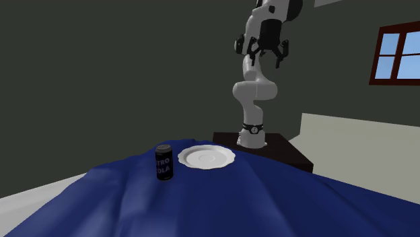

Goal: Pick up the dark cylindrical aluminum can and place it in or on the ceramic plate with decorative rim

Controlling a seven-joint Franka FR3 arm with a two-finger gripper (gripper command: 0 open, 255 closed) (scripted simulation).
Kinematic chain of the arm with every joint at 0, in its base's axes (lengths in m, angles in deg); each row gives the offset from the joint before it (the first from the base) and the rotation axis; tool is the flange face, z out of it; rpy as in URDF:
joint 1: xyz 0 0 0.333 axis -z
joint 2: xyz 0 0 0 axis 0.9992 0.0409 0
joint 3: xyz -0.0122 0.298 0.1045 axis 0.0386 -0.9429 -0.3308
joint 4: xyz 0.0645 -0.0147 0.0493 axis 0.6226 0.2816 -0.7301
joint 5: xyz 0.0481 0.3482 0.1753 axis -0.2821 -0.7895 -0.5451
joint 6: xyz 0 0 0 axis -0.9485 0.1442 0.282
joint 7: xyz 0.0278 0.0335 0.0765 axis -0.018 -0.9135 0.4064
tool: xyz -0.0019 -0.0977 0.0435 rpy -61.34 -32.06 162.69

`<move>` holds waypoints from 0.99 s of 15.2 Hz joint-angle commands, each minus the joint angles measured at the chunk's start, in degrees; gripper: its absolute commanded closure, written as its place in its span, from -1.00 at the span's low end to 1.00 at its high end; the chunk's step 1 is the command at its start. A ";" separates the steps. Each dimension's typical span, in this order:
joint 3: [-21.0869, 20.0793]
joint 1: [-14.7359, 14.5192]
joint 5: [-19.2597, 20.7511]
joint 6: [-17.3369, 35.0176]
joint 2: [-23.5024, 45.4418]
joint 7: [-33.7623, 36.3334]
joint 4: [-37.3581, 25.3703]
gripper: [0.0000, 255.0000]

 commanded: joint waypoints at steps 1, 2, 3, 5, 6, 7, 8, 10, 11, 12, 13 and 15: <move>0.00 0.00 0.00 0.00 0.00 0.00 0.00 -1.00; 1.04 0.35 0.61 1.34 0.79 -0.93 0.55 -1.00; 2.08 0.69 1.20 2.70 1.66 -1.85 1.02 -1.00; 4.17 1.37 2.34 5.43 3.62 -3.67 1.76 -1.00; 5.22 1.70 2.87 6.81 4.72 -4.58 2.03 -1.00; 6.26 2.01 3.37 8.18 5.88 -5.48 2.22 -1.00; 7.30 2.32 3.84 9.56 7.12 -6.38 2.33 -1.00; 9.38 2.87 4.66 12.31 9.79 -8.19 2.34 -1.00; 10.42 3.13 5.01 13.68 11.23 -9.10 2.24 -1.00; 11.44 3.38 5.30 15.04 12.73 -10.03 2.06 -1.00; 12.46 3.60 5.53 16.39 14.30 -10.96 1.81 -1.00; 14.50 3.98 5.81 19.03 17.60 -12.88 1.10 -1.00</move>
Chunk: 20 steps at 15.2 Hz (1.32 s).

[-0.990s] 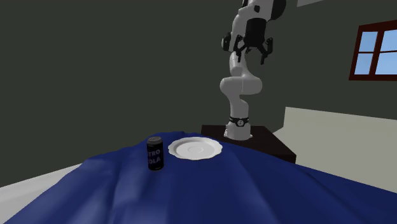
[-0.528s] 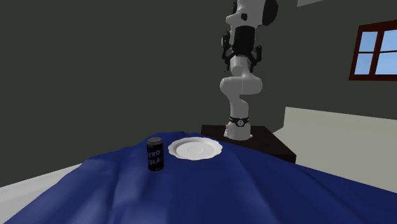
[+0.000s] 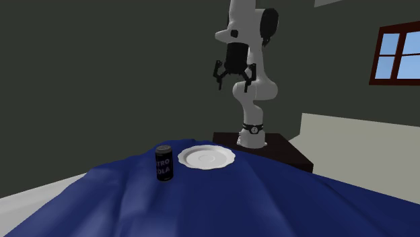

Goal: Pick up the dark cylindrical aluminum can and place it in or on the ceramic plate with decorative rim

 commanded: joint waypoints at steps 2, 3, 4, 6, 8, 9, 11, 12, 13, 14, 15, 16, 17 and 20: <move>3.08 0.50 0.17 3.90 5.20 -3.06 -1.47 -1.00; 4.06 0.62 0.04 5.14 7.04 -4.11 -2.08 -1.00; 5.05 0.71 -0.18 6.35 8.93 -5.18 -2.76 -1.00; 6.96 0.87 -0.91 8.66 12.85 -7.45 -4.33 -1.00; 8.76 1.03 -2.09 10.81 16.96 -9.90 -6.17 -1.00; 9.62 1.12 -2.86 11.81 19.08 -11.20 -7.19 -1.00; 11.15 1.41 -4.74 13.63 23.45 -13.96 -9.45 -1.00; 11.81 1.62 -5.85 14.45 25.70 -15.40 -10.69 -1.00; 12.39 1.90 -7.06 15.19 27.98 -16.88 -11.99 -1.00; 12.88 2.25 -8.36 15.85 30.29 -18.39 -13.38 -1.00; 13.26 2.69 -9.73 16.42 32.63 -19.91 -14.83 -1.00; 13.52 3.23 -11.14 16.91 34.98 -21.42 -16.37 -1.00; 13.68 3.86 -12.57 17.31 37.34 -22.91 -17.98 -1.00; 13.52 6.31 -16.73 17.99 44.41 -27.08 -23.31 -1.00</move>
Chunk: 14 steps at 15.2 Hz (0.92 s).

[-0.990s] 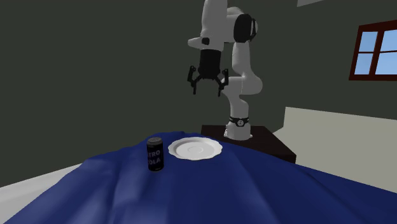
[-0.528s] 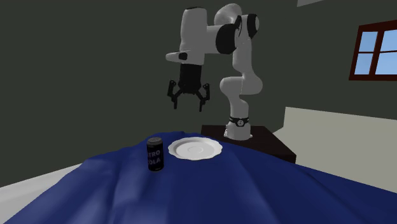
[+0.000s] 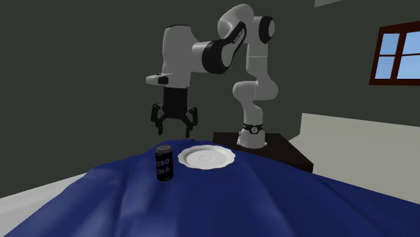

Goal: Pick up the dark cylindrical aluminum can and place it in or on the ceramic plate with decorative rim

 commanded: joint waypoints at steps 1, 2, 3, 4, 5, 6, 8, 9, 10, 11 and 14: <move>-0.27 1.63 -2.45 0.44 4.28 -2.43 -3.17 -1.00; -0.54 2.63 -3.67 0.42 6.61 -3.59 -5.19 -1.00; -0.75 3.29 -4.36 0.37 8.03 -4.25 -6.48 -1.00; -0.93 3.47 -4.61 0.97 8.49 -4.41 -6.30 -1.00; -1.07 3.61 -4.87 1.57 8.97 -4.58 -6.13 -1.00; -1.21 3.76 -5.15 2.17 9.45 -4.76 -5.98 -1.00; -1.50 4.05 -5.72 3.34 10.43 -5.12 -5.72 -1.00; -1.66 4.21 -6.00 3.92 10.94 -5.30 -5.61 -1.00; -1.82 4.36 -6.29 4.49 11.45 -5.49 -5.51 -1.00; -1.91 4.46 -6.46 4.82 11.75 -5.59 -5.46 -1.00; -1.91 4.46 -6.46 4.82 11.75 -5.59 -5.46 -1.00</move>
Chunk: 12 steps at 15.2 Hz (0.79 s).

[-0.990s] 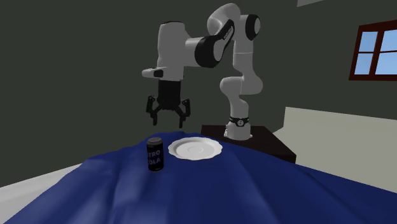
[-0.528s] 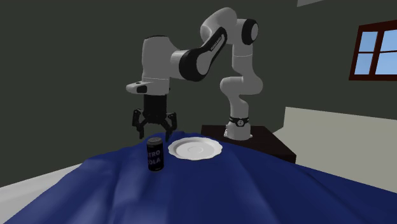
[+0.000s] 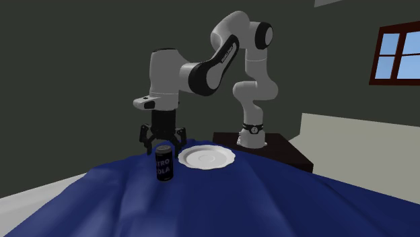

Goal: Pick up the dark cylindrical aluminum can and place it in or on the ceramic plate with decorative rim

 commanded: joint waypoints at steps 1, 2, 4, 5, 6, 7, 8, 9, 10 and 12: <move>-0.02 0.02 -0.04 0.08 0.06 -0.02 0.01 -1.00; -0.02 0.02 -0.04 0.08 0.06 -0.02 0.01 -1.00; -0.02 0.02 -0.04 0.08 0.06 -0.02 0.01 -1.00; -0.02 0.01 -0.04 0.08 0.05 -0.02 0.02 1.00; -0.02 0.01 -0.04 0.08 0.05 -0.02 0.02 1.00; -0.02 0.02 -0.04 0.08 0.05 -0.02 0.02 1.00; -0.02 0.01 -0.03 0.08 0.03 -0.01 0.04 1.00; -0.02 0.01 -0.03 0.10 0.05 -0.01 0.04 1.00; -0.02 0.02 -0.04 0.11 0.05 -0.03 0.05 1.00; -0.01 0.00 -0.02 0.10 0.01 -0.01 0.07 1.00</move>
